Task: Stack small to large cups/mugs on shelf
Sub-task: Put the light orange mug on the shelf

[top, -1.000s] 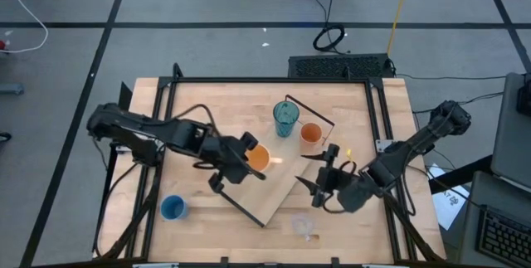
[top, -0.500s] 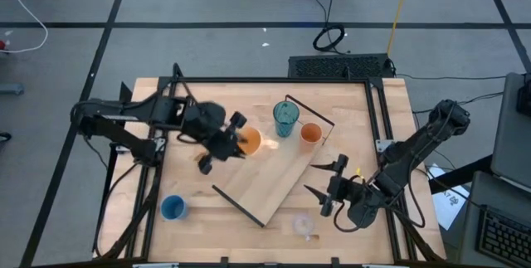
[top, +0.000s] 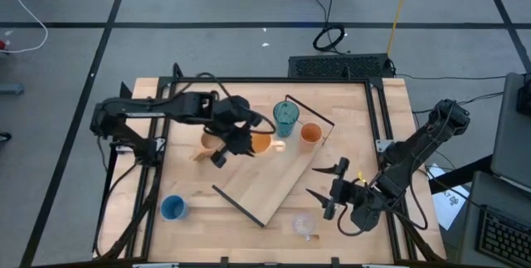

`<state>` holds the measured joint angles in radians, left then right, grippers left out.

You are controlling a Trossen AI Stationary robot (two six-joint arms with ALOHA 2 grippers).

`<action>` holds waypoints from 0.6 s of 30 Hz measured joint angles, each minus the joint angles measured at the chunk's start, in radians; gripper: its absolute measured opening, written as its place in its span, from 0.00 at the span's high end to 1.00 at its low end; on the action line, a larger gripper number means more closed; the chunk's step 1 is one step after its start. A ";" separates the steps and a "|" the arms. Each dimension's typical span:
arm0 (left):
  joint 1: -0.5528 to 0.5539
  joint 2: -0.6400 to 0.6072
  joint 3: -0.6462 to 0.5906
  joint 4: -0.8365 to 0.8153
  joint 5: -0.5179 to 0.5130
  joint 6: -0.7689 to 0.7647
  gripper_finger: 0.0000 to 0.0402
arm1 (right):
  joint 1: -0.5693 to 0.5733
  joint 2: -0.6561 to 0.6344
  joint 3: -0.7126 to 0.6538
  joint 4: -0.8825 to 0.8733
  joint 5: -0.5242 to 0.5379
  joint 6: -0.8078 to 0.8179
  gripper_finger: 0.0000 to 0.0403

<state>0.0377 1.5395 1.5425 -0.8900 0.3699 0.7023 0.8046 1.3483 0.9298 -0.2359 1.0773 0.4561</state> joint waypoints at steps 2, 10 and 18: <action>0.006 0.026 0.000 0.000 -0.001 0.016 0.98 | 0.010 0.000 0.000 0.000 0.000 0.003 0.27; 0.041 0.134 0.000 0.002 -0.003 0.032 0.97 | 0.039 0.000 0.000 0.031 0.001 -0.006 0.27; 0.048 0.198 0.000 0.006 -0.003 0.057 0.96 | 0.042 0.000 0.000 0.037 0.001 -0.022 0.27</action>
<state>0.0856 1.7374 1.5425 -0.8841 0.3672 0.7589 0.8467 1.3483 0.9298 -0.1985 1.0779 0.4341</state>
